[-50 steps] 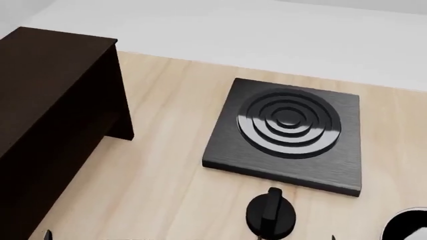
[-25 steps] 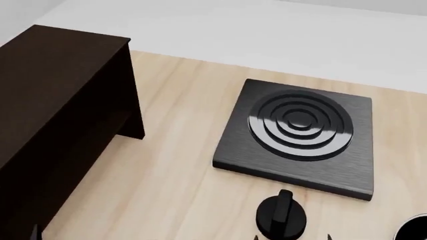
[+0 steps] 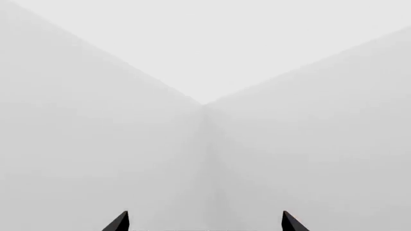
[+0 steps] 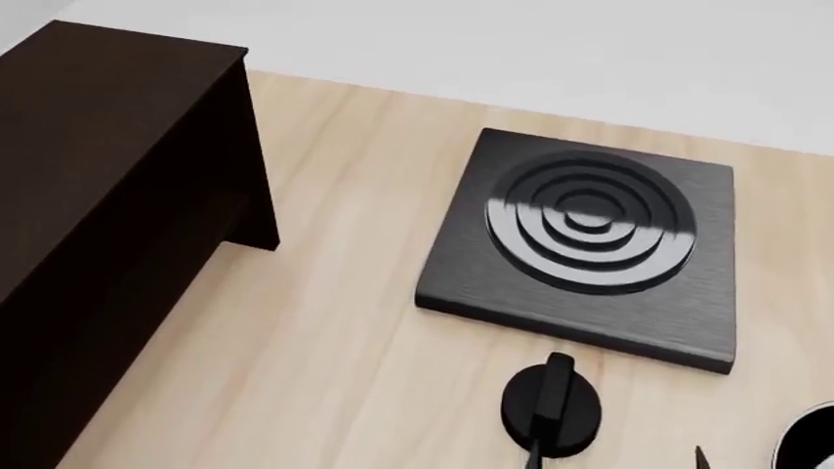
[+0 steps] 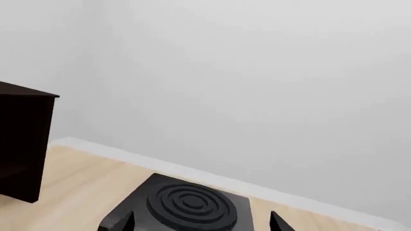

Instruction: Put the frying pan under the cabinet shelf.

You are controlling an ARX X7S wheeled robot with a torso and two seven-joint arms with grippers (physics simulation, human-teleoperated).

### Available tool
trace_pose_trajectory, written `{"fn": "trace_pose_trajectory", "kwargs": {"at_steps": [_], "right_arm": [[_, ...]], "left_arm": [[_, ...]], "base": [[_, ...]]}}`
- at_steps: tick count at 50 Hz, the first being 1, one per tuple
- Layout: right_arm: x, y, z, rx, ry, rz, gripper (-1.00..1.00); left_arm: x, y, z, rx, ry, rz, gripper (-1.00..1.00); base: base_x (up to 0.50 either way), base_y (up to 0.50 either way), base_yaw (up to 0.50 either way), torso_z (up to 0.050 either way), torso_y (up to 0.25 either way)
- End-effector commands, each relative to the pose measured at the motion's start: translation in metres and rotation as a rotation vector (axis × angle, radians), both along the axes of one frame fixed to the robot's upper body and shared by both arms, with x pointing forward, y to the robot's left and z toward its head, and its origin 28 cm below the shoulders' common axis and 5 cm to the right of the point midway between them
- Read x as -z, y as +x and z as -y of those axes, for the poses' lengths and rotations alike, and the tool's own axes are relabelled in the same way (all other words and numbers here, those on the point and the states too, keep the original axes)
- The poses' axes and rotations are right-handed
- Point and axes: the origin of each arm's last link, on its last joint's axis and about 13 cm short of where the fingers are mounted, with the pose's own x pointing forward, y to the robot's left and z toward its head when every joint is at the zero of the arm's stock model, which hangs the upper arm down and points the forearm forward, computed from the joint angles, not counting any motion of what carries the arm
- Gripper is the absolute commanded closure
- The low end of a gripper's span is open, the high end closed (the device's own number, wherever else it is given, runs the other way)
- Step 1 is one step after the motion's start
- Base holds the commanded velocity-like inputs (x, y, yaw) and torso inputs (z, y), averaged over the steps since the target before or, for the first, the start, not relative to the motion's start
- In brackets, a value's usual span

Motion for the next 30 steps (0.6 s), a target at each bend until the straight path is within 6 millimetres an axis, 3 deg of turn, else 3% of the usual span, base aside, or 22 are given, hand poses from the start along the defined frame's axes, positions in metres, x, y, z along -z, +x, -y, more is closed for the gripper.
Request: {"fn": "trace_pose_trajectory", "kwargs": {"at_steps": [1,22,30], "right_arm": [[-0.0013,-0.0028,0.0005,0.0,-0.004,0.011,-1.0],[-0.0004,-0.0047,-0.0005,-0.009,0.0,0.001,-1.0],[-0.0018,-0.004,0.0001,0.0,-0.007,0.006,-1.0]], "left_arm": [[-0.0058,-0.0079,0.0058,0.043,-0.039,0.044,-1.0],[-0.0075,-0.0071,0.0053,0.049,-0.038,0.044,-1.0],[-0.0079,-0.0075,0.0067,0.069,-0.051,0.041,-1.0]], "base": [[0.0,0.0,0.0,0.004,-0.25],[0.0,0.0,0.0,0.004,-0.25],[0.0,0.0,0.0,0.0,0.0]]}}
